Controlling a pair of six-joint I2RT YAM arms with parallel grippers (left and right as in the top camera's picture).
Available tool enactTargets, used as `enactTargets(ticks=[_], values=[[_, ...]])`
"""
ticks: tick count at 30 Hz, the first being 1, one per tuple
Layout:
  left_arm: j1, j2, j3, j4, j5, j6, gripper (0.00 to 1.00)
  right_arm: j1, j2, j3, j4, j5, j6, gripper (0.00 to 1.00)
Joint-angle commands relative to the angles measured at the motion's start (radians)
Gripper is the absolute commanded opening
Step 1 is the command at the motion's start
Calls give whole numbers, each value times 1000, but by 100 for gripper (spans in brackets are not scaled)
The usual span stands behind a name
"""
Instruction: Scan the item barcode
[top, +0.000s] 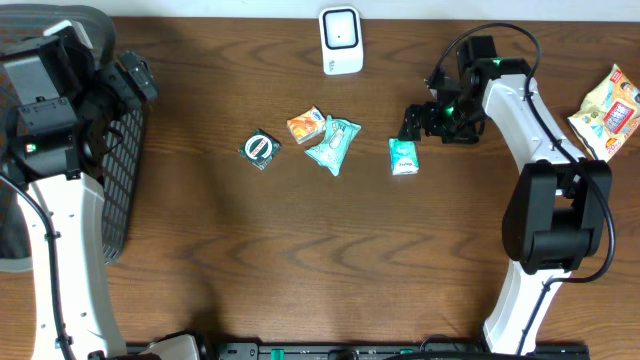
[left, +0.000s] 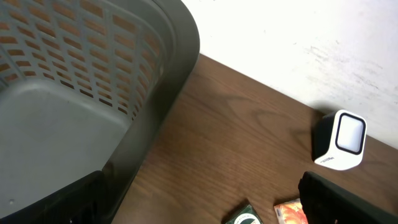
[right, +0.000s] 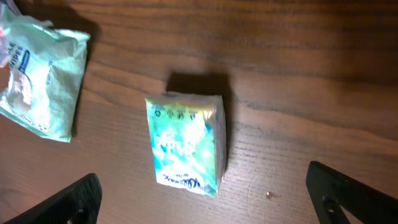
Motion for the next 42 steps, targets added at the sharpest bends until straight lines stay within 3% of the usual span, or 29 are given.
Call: enactTargets(ticks=[1,2,12,17,22,31,38,39,42], values=[[14,17,6,-21,-69,-2,98,8,-21,-9,7,1,-24,99],[14,17,6,-21,-69,-2,98,11,-21,-19,16,2,-32,99],[14,17,6,-21,-69,-2,98,16,-21,-164,157,-76,-13,52],[14,17,6,-21,-69,-2,98,21,-21,-220,224,-105,-10,51],[14,17,6,-21,-69,-2,98,24,-21,-244,246,-104,13,44],[14,17,6,-21,-69,-2,98,29,-21,-269,269,-93,13,43],[14,17,6,-21,-69,-2,98,26,-22,-310,310,-93,62,11],[14,17,6,-21,-69,-2,98,26,-22,-306,311,-96,73,1],[14,17,6,-21,-69,-2,98,19,-22,-286,308,-136,76,1]])
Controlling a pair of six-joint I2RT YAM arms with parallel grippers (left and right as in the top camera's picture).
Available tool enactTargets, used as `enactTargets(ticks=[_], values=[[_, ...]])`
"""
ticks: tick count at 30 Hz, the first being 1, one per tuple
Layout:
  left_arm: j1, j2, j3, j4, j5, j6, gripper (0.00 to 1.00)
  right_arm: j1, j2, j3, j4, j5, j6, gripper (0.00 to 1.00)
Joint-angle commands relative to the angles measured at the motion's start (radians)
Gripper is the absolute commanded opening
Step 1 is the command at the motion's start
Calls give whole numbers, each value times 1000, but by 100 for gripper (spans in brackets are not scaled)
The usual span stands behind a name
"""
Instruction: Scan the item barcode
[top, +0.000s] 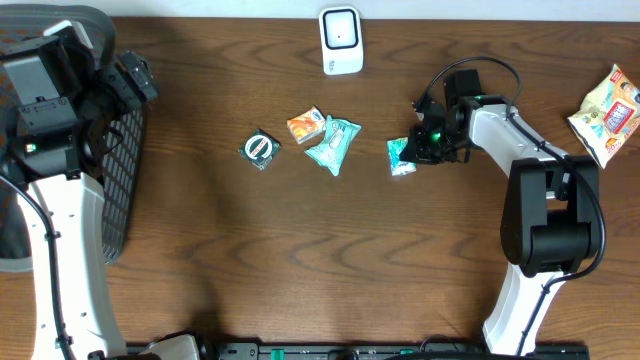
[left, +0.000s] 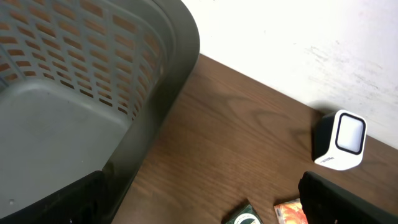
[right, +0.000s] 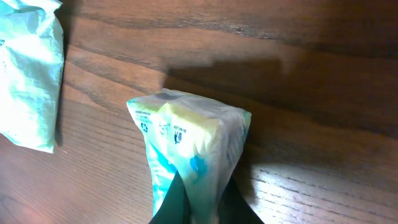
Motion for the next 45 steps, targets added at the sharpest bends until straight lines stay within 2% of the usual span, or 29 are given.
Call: enactTargets(ticks=[1,5,13,21,31,42,45], values=[[14,17,6,-21,-69,-2,98,-9,-10,12,-6,-48,21,1],[14,17,6,-21,-69,-2,98,-34,-12,47,-12,-256,-31,1],[14,17,6,-21,-69,-2,98,-49,-12,55,6,-824,-175,1],[14,17,6,-21,-69,-2,98,-43,-12,55,65,-1087,-201,1],[14,17,6,-21,-69,-2,98,-37,-13,55,169,-1103,-98,1],[14,17,6,-21,-69,-2,98,-31,-24,58,477,-1103,236,1],[14,17,6,-21,-69,-2,98,-24,-24,58,557,-1103,289,1]])
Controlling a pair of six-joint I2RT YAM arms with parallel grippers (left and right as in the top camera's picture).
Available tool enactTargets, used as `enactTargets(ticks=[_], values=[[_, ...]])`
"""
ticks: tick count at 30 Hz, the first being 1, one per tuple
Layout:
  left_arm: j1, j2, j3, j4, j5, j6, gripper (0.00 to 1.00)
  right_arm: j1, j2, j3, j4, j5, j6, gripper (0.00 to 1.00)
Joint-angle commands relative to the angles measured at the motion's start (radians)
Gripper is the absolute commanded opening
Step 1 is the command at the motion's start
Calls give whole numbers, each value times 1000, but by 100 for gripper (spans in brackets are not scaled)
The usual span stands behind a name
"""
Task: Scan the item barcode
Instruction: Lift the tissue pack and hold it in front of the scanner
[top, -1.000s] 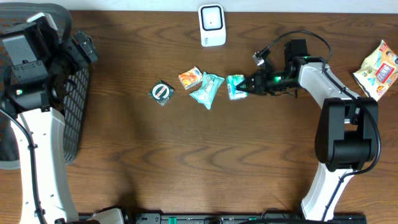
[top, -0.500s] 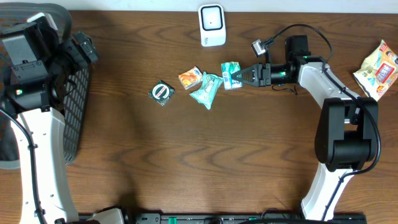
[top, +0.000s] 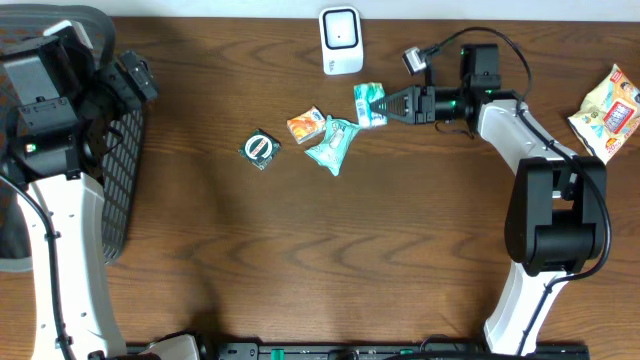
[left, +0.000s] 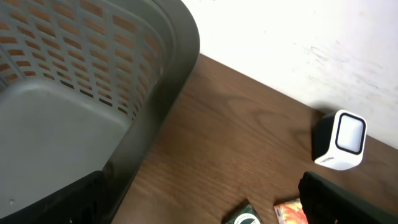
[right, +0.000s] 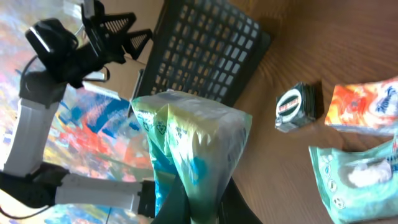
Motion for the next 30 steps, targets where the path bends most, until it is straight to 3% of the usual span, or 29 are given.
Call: enactTargets(ticks=[1,30], values=[[14,17,6,-20,-69,-2,98,14,-24,16,72,-29,129,1],[14,17,6,-20,-69,-2,98,51,-23,16,126,-29,106,1]])
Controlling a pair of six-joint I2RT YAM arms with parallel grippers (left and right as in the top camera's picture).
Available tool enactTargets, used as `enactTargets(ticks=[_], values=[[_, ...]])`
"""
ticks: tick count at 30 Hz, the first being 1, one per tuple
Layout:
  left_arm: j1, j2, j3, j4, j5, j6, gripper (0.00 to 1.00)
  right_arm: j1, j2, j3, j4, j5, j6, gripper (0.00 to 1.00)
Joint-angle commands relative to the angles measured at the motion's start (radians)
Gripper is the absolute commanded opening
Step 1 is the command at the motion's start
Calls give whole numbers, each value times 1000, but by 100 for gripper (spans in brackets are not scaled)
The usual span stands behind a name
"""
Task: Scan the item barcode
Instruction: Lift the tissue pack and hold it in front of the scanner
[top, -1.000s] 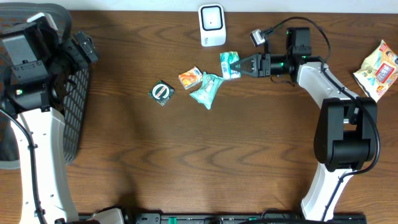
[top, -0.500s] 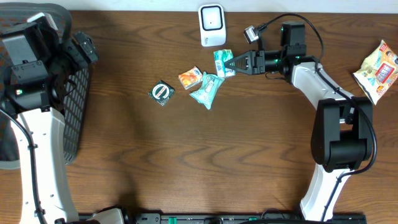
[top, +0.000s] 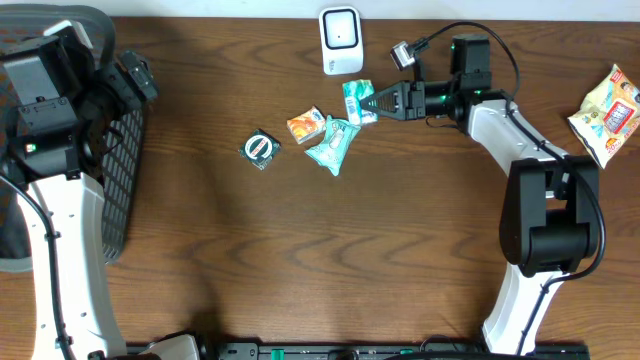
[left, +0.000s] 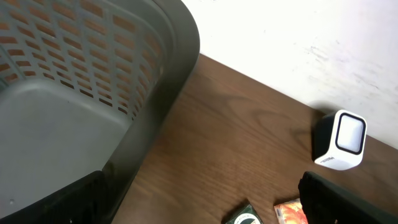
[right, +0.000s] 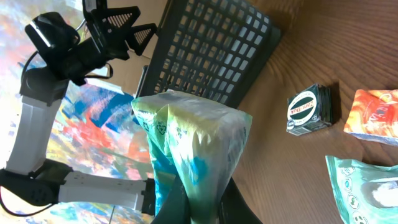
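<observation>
My right gripper (top: 372, 101) is shut on a small green-and-white packet (top: 354, 101) and holds it in the air just below the white barcode scanner (top: 341, 40) at the table's back edge. In the right wrist view the packet (right: 193, 146) fills the middle, pinched at its lower end between the dark fingers (right: 180, 208). My left gripper (left: 199, 205) hangs open at the far left beside the grey basket (left: 74, 93), with the scanner (left: 341, 140) to its right; nothing is between its fingers.
On the table lie a round-labelled dark green packet (top: 261, 148), an orange packet (top: 305, 125) and a pale teal pouch (top: 332, 145). A yellow snack bag (top: 608, 112) sits at the far right. The grey basket (top: 118, 180) stands at the left edge.
My right gripper has shifted a little further left and toward the scanner with the green-and-white packet still in it. The left arm has not moved.
The green-and-white packet lay on the table right of the teal pouch, with my right gripper open above it. Then the gripper was shut on it at the table. Later it held the packet raised near the scanner, and now closer below the scanner.
</observation>
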Motion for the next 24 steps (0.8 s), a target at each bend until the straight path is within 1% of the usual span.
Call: enactTargets(ticks=[1,20,24], values=[[14,17,6,-20,-69,-2,98,6,-23,14,3,-27,-13,1],[14,17,6,-20,-69,-2,98,25,-23,14,6,-27,-12,1],[14,17,6,-20,-69,-2,98,46,-23,14,1,73,8,1]])
